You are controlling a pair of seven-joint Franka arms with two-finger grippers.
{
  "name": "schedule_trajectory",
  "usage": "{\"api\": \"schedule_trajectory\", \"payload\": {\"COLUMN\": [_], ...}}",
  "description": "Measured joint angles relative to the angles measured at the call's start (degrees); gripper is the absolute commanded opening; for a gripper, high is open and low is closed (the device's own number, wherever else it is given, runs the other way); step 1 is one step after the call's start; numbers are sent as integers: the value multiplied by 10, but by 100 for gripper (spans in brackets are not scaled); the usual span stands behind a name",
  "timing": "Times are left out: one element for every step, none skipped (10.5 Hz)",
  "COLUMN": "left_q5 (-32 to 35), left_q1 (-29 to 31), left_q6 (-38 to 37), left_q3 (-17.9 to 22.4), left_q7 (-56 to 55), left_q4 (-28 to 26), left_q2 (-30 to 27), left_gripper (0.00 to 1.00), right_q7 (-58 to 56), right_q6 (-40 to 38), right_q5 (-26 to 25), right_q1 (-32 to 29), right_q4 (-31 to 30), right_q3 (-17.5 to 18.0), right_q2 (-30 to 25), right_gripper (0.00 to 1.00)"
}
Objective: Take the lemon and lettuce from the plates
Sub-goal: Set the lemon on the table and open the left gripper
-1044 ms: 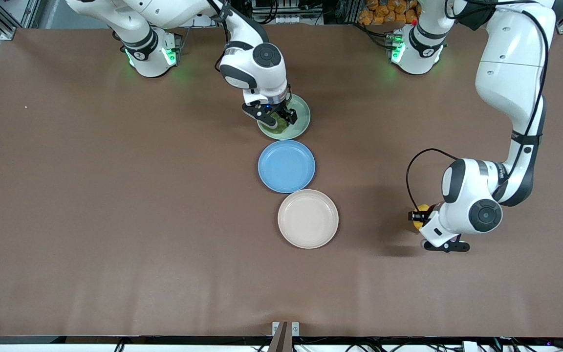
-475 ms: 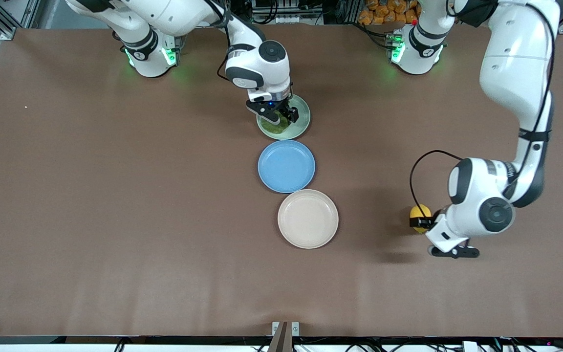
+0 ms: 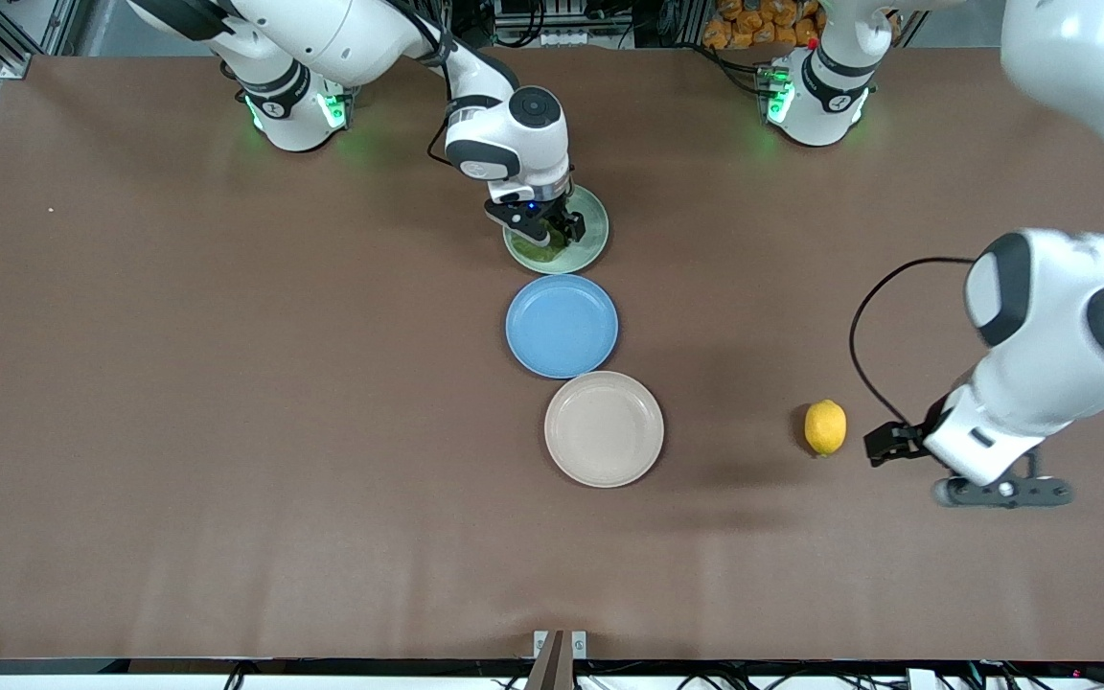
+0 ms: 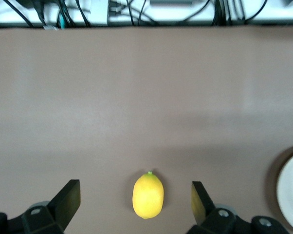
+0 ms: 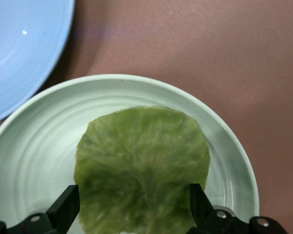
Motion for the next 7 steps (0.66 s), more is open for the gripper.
{"api": "schedule_trajectory", "payload": {"left_q5": [0, 0, 0, 0, 0, 0, 0], "left_q1": [1, 2, 4, 6, 9, 13, 16], "left_q6": [-28, -50, -63, -76, -88, -96, -107], "left_q3": [0, 0, 1, 1, 2, 2, 2], "left_q7": [0, 0, 0, 0, 0, 0, 0], "left_q4": [0, 0, -1, -1, -1, -1, -1], "left_q2": [-19, -35, -50, -65, -79, -96, -113], "left_gripper": [100, 100, 100, 100, 100, 100, 100], "right_q7": [1, 1, 2, 2, 3, 4, 7], "right_q6": [0, 0, 1, 1, 1, 1, -3], "right_q5": [-4, -5, -6, -6, -6, -6, -6], "right_q1": [0, 0, 0, -1, -1, -2, -4], "right_q4": [0, 0, 1, 4, 5, 6, 6], "right_q3": [0, 0, 0, 2, 3, 4, 5], "right_q2": [3, 4, 4, 3, 0, -2, -4], "right_gripper": [76, 60, 50, 39, 31, 31, 30]}}
